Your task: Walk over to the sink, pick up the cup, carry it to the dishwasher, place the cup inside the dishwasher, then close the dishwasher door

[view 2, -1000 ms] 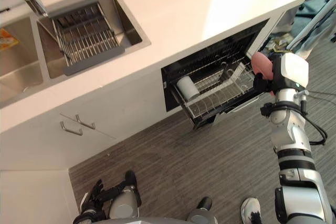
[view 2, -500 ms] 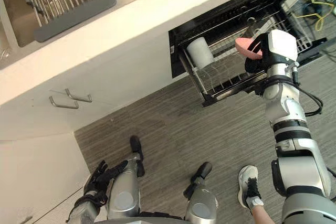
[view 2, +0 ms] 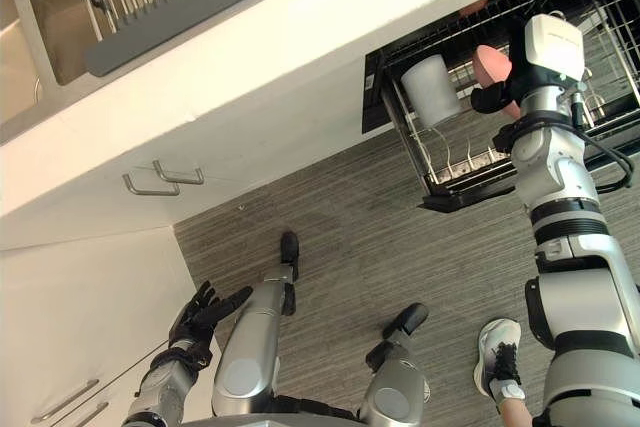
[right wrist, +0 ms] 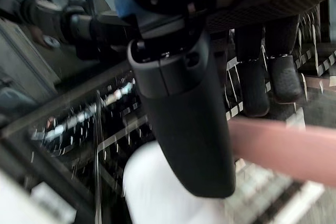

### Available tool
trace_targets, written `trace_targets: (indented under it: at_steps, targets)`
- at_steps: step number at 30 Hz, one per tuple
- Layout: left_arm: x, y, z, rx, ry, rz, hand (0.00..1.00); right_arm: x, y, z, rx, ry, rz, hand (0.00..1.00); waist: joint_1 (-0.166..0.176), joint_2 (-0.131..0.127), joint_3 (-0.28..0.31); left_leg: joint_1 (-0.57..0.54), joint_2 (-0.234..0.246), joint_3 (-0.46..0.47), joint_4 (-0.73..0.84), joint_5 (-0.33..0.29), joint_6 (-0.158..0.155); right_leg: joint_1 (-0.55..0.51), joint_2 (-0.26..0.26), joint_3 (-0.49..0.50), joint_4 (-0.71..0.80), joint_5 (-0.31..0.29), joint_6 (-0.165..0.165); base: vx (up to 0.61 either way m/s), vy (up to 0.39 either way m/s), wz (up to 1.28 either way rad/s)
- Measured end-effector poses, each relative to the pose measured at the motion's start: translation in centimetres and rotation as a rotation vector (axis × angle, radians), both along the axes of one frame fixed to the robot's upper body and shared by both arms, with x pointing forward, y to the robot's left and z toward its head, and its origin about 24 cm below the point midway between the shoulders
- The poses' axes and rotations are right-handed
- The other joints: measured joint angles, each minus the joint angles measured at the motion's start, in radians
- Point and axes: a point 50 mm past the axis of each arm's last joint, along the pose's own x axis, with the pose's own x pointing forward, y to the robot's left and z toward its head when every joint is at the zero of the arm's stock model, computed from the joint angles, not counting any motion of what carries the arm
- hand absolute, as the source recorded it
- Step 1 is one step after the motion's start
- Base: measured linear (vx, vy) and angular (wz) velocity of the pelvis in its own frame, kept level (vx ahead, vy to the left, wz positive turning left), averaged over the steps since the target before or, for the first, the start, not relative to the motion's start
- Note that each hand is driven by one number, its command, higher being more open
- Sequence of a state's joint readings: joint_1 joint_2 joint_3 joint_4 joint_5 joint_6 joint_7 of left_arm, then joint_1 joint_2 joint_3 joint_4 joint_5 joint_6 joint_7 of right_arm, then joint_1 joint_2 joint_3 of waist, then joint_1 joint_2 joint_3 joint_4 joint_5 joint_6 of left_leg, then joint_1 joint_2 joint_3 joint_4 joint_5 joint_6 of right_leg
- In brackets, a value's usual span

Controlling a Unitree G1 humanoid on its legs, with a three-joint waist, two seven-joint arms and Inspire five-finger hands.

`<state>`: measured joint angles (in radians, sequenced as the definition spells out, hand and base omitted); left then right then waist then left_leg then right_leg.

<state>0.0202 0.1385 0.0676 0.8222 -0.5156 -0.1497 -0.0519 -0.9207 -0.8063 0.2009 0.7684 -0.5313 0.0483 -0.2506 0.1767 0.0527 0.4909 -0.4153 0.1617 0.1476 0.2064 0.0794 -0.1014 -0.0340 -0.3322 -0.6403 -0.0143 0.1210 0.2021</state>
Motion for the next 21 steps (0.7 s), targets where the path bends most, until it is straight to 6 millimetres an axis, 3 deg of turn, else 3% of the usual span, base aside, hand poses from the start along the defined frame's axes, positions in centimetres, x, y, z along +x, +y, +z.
trace_targets:
  at_steps: [5,11,14,15,17,18,19,20,21]
  targets:
    - [0.1,-0.3,0.0,-0.011,-0.007,-0.012,1.00,-0.4,-0.9,0.4,0.138,-0.070,-0.009,1.00,-0.008,0.000,-0.001,0.049,-0.001,-0.001,-0.031,0.000,0.000,0.034,0.000,-0.005,0.005,0.000,0.000,0.00,-0.001,0.01]
    - [-1.0,-0.7,-0.6,-0.017,0.018,0.015,1.00,-2.4,-2.8,-0.1,0.453,-0.227,-0.002,1.00,-0.013,-0.010,-0.037,0.132,0.002,-0.002,-0.065,0.000,0.000,0.098,0.000,-0.009,0.028,0.000,0.000,0.01,-0.015,0.07]
    - [-3.2,-0.4,-1.5,0.007,0.088,0.027,1.00,-3.7,-3.9,-3.1,0.697,-0.272,-0.017,1.00,-0.030,-0.032,-0.089,0.186,0.007,0.002,-0.089,0.000,0.000,0.138,0.002,-0.007,0.035,0.000,0.000,0.06,-0.059,-0.01]
    - [-4.3,0.0,-2.0,0.018,0.115,0.048,1.00,-4.5,-4.6,-4.9,0.799,-0.282,-0.047,1.00,-0.034,-0.044,-0.116,0.205,0.009,0.006,-0.096,0.001,-0.001,0.147,0.004,-0.002,0.039,0.000,0.000,0.06,-0.052,-0.07]
    - [-5.6,0.0,-2.5,0.018,0.157,0.080,1.00,-6.0,-5.8,-7.6,0.921,-0.290,-0.112,1.00,-0.055,-0.039,-0.135,0.236,0.031,0.002,-0.097,0.002,-0.003,0.151,0.002,0.005,0.113,-0.007,0.009,0.06,-0.072,-0.07]
    - [-6.7,-0.4,-3.0,0.005,0.189,0.117,1.00,-7.1,-6.3,-10.2,1.011,-0.276,-0.166,1.00,-0.067,-0.016,-0.152,0.263,0.073,0.001,-0.099,0.003,-0.005,0.098,0.005,0.038,0.198,-0.100,0.047,0.02,-0.097,-0.16]
    - [-7.3,-0.1,-3.2,0.010,0.205,0.134,1.00,-7.7,-6.4,-11.4,1.046,-0.266,-0.189,1.00,-0.069,-0.021,-0.159,0.275,0.079,0.006,-0.098,0.004,-0.006,0.108,0.033,0.045,0.106,-0.127,0.054,0.00,-0.166,-0.10]
    - [-8.2,0.8,-3.4,0.034,0.240,0.144,1.00,-9.5,-6.6,-14.5,1.134,-0.260,-0.262,1.00,-0.087,-0.070,-0.186,0.288,0.061,0.011,-0.083,0.002,-0.012,0.117,0.047,0.066,-0.078,-0.028,0.004,0.01,-0.250,0.23]
    - [-8.7,1.3,-3.5,0.048,0.261,0.148,1.00,-10.9,-7.0,-16.2,1.180,-0.265,-0.322,1.00,-0.105,-0.084,-0.208,0.293,0.048,0.008,-0.068,-0.025,-0.049,0.129,0.041,0.027,-0.063,-0.014,0.000,0.04,-0.283,0.28]
